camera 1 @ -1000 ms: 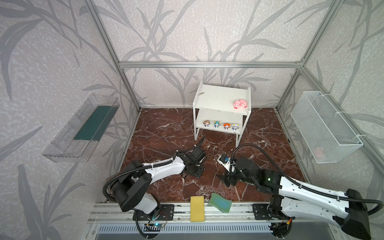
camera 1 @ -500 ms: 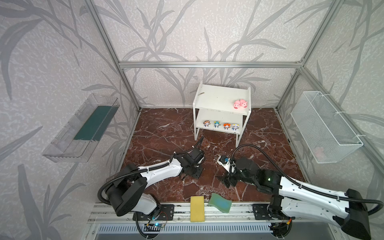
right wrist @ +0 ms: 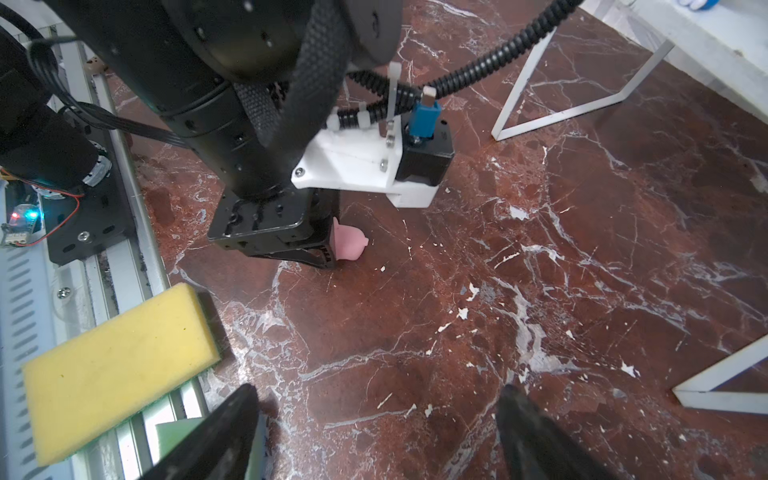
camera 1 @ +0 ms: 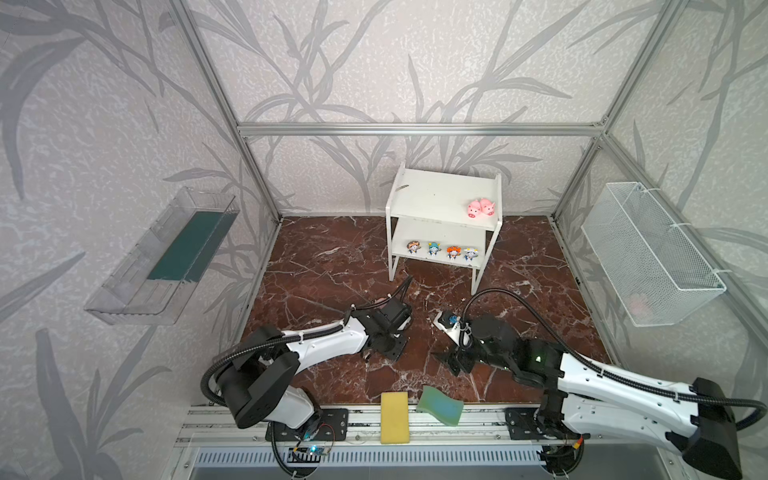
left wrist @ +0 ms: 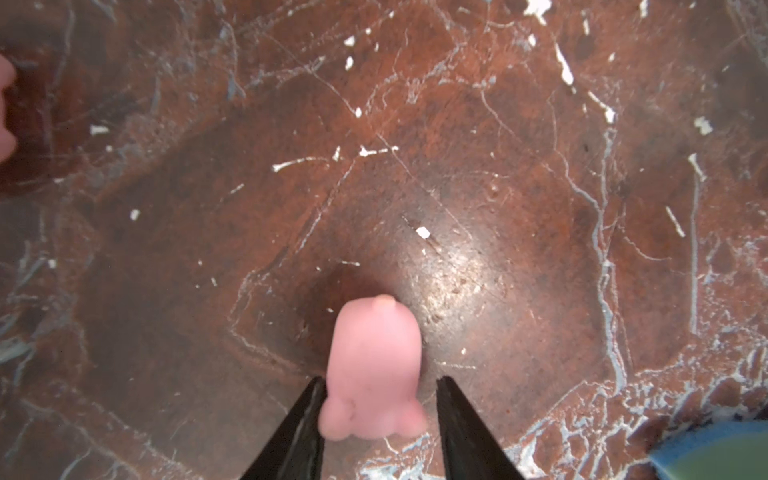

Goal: Place and organize the plastic toys onto the shelf
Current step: 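Lower the left gripper onto the pink pig and close it, then lift the pig and carry it to the shelf top while the right gripper withdraws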

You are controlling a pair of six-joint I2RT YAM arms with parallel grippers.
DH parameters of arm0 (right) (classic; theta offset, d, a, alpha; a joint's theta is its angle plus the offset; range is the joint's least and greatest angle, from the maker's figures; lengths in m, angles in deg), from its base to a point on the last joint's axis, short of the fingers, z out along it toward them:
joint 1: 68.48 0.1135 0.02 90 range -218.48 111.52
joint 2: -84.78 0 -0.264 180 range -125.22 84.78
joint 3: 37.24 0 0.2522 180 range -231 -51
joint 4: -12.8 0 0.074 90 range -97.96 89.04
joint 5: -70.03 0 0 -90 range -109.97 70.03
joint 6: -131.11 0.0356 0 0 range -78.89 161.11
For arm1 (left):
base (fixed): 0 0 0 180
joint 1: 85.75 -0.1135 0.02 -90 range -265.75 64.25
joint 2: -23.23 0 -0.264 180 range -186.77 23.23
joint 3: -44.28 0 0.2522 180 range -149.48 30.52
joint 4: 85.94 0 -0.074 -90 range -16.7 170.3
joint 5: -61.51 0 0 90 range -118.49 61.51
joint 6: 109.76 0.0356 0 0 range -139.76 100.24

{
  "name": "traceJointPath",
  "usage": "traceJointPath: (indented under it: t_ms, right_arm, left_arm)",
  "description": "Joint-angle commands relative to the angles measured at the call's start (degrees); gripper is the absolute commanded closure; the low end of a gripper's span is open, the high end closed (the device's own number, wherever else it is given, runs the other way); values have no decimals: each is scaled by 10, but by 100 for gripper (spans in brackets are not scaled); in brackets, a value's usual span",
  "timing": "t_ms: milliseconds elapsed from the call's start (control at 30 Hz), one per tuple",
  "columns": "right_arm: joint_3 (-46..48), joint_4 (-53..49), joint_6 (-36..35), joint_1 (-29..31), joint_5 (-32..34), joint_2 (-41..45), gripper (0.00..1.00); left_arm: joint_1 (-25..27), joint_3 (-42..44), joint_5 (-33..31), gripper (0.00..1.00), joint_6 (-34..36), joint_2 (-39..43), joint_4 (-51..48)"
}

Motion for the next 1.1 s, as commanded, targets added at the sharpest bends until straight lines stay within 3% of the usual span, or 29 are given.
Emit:
traceJointPath:
  t_ms: [0,233,467,833,1067]
  right_arm:
    - [7,6,-4,3,0,14,10]
    - [11,5,-1,3,2,19,10]
    - [-12,-28,-11,3,7,31,11]
    - [-87,-140,-34,3,71,98,10]
    - [-136,-205,-49,3,113,141,10]
  left_arm:
    - [2,-12,-12,60,12,-2,-9]
    - [4,-17,-15,69,17,16,-13]
    - [4,-73,-33,70,17,46,-77]
    - [0,-291,-71,68,28,89,-244]
    - [-2,-471,-77,68,36,44,-319]
